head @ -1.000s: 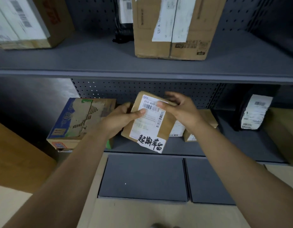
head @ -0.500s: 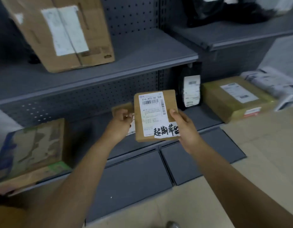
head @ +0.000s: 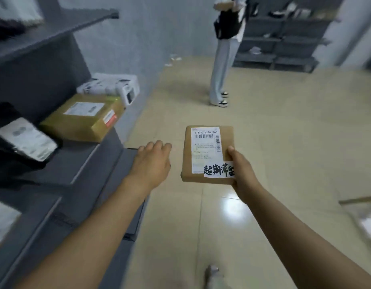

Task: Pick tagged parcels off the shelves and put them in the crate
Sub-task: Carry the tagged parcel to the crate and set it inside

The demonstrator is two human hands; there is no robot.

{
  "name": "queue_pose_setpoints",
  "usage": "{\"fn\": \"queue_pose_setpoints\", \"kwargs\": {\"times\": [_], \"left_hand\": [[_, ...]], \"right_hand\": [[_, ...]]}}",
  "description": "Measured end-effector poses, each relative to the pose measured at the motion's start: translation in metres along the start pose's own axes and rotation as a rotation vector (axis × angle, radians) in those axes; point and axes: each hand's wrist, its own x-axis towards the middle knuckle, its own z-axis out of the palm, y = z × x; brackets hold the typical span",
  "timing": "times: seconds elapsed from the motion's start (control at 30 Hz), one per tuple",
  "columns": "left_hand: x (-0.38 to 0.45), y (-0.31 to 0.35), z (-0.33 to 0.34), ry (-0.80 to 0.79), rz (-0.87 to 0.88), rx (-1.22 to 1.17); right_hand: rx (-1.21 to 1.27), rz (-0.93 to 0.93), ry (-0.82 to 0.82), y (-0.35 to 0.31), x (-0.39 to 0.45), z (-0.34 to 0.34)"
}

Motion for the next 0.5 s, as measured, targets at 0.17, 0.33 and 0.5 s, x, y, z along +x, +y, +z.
{"fn": "queue_pose_setpoints", "kwargs": {"times": [0.17, 0.33, 0.5], "left_hand": [[0.061, 0.151, -0.006, 0.059, 0.346, 0.064], [0.116, 0.334, -0.010, 0.180, 0.639, 0.091], [0.158, 0.519, -0.012, 0.240, 0.832, 0.104]], "right_hand": [[0.109, -0.019, 0.225, -0.015, -0.012, -0.151], [0.168, -0.047, 0.455, -0.027, -0.027, -0.314], [0.200, -0.063, 0.638, -0.046, -0.055, -0.478]]}}
